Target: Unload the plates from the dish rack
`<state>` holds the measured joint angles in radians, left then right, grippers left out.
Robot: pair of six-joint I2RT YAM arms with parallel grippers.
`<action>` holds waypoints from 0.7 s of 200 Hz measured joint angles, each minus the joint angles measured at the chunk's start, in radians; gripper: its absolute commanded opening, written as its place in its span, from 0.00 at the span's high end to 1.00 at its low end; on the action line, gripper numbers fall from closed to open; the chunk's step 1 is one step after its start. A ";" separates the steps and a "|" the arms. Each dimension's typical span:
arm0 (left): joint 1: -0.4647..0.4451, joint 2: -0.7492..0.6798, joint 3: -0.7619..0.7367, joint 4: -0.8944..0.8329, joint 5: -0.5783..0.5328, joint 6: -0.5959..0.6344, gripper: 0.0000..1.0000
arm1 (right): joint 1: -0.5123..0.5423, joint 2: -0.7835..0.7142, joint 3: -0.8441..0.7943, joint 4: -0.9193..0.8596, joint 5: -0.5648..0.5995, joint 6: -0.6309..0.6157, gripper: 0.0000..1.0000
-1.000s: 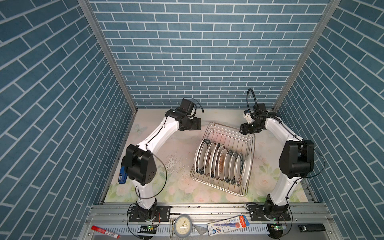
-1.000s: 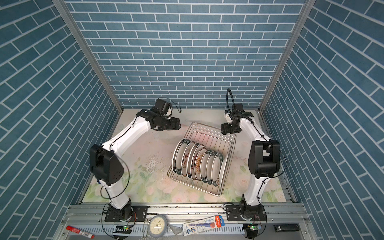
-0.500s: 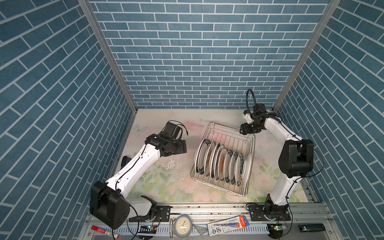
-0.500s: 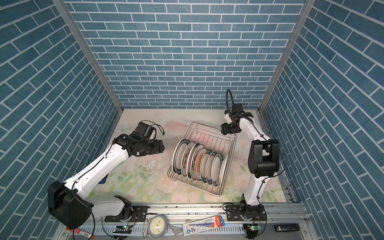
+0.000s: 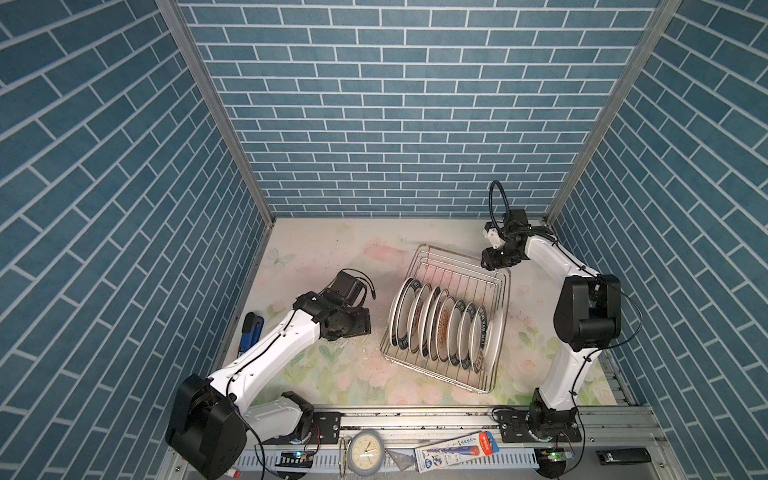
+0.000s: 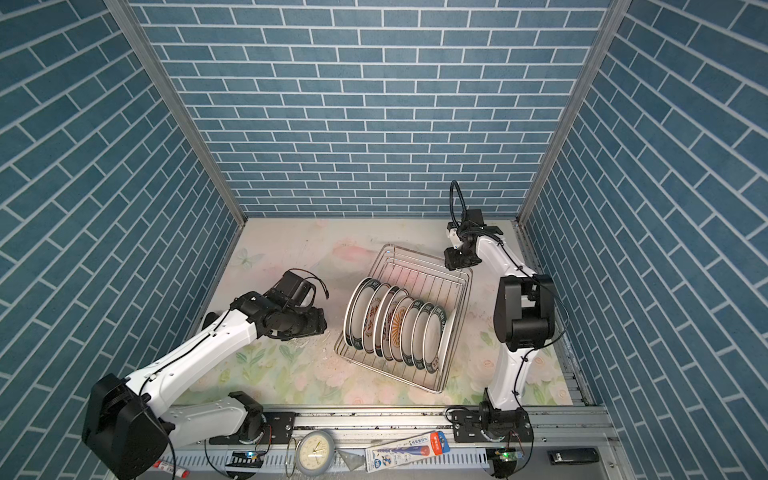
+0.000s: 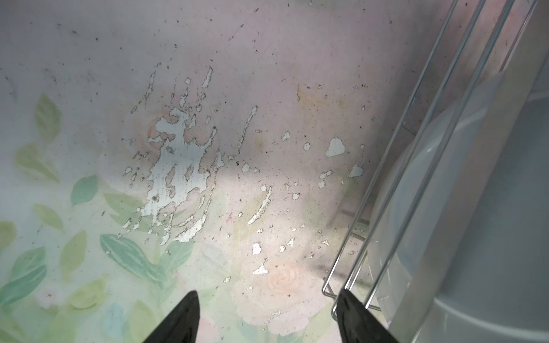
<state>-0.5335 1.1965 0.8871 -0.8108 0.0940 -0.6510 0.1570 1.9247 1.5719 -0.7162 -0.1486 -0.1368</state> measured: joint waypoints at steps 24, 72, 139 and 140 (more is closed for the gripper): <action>-0.002 -0.006 -0.011 0.007 0.000 -0.006 0.26 | 0.002 0.014 0.018 -0.011 0.003 -0.072 0.61; -0.002 -0.006 -0.013 0.029 0.012 -0.008 0.27 | 0.007 0.051 0.073 -0.032 0.012 -0.108 0.70; -0.002 0.014 -0.018 0.050 0.016 -0.009 0.26 | 0.004 0.123 0.177 -0.058 0.020 -0.106 0.79; -0.002 0.014 -0.018 0.050 0.015 -0.009 0.27 | 0.003 0.125 0.180 -0.058 0.021 -0.106 0.79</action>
<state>-0.5354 1.2102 0.8688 -0.7612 0.1089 -0.6598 0.1604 2.0495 1.7515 -0.7746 -0.1280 -0.2424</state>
